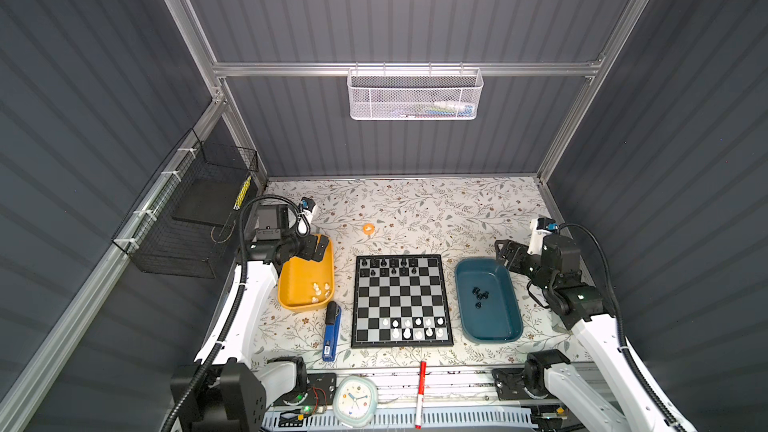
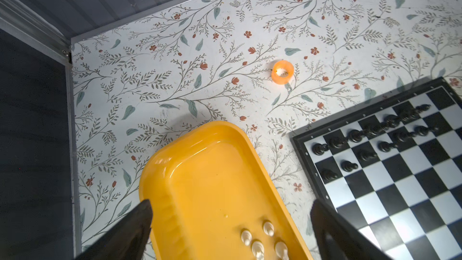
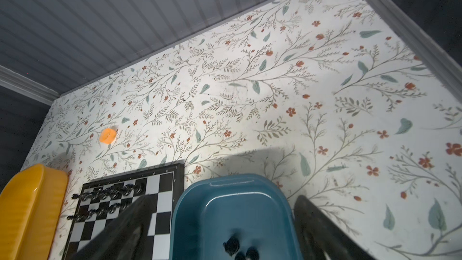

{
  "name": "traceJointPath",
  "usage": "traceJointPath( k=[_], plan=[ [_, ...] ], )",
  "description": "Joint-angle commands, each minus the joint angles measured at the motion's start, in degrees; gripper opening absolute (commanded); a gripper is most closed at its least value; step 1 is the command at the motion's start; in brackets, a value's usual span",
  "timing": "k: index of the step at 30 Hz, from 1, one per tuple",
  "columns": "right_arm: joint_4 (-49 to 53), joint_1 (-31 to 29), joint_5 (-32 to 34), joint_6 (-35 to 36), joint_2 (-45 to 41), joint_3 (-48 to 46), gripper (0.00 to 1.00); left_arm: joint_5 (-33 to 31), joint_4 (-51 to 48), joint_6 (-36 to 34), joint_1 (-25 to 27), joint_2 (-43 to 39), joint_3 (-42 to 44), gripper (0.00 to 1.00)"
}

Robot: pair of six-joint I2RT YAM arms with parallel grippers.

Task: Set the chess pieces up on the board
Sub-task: 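Raise the left arm over the yellow tray while the right moves over the teal tray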

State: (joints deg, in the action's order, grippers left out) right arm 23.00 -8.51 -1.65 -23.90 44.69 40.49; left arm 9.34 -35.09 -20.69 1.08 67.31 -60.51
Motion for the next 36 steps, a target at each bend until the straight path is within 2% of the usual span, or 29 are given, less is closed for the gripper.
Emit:
traceJointPath(
  k=[1, 6, 9, 13, 16, 17, 22, 28, 33, 36],
  plan=[
    [9.11, -2.38, -1.30, -0.91, 0.99, 3.91, 0.85, 3.38, -11.36, -5.85, 0.34, -1.31, -4.96, 1.00],
    [13.53, -6.95, -1.24, -0.64, 3.39, 6.04, 0.78, 6.93, -20.87, -7.82, 0.41, 0.49, -13.01, 1.00],
    [15.21, -9.37, -1.61, -0.45, 4.59, 6.61, 0.76, 7.06, -21.75, -7.34, 0.41, 0.80, -15.06, 1.00],
    [16.93, -11.03, -2.67, -0.06, 4.60, 6.75, 0.71, 7.55, -20.90, -7.41, 0.41, 2.12, -13.28, 1.00],
    [19.50, -11.26, -4.01, 0.58, 4.96, 7.73, 0.68, 9.11, -19.61, -5.85, 0.41, 2.56, -11.97, 1.00],
    [20.80, -11.22, -4.51, 0.85, 5.40, 7.93, 0.67, 11.46, -18.87, -5.25, 0.41, 2.48, -11.69, 0.99],
    [24.29, -11.24, -5.08, 1.72, 6.82, 8.30, 0.61, 13.42, -16.93, -2.46, 0.52, 2.86, -13.03, 1.00],
    [24.17, -11.26, -5.36, 1.53, 9.86, 8.17, 0.58, 13.33, -18.19, -2.41, 0.69, 4.91, -16.43, 0.99],
    [23.07, -11.24, -7.15, 0.45, 15.11, 8.30, 0.53, 13.14, -17.19, -2.99, 0.84, 5.91, -16.48, 0.99],
    [22.38, -11.34, -5.81, 0.50, 16.67, 7.51, 0.50, 13.27, -17.20, -2.54, 1.03, 7.10, -16.29, 0.99]
  ],
)
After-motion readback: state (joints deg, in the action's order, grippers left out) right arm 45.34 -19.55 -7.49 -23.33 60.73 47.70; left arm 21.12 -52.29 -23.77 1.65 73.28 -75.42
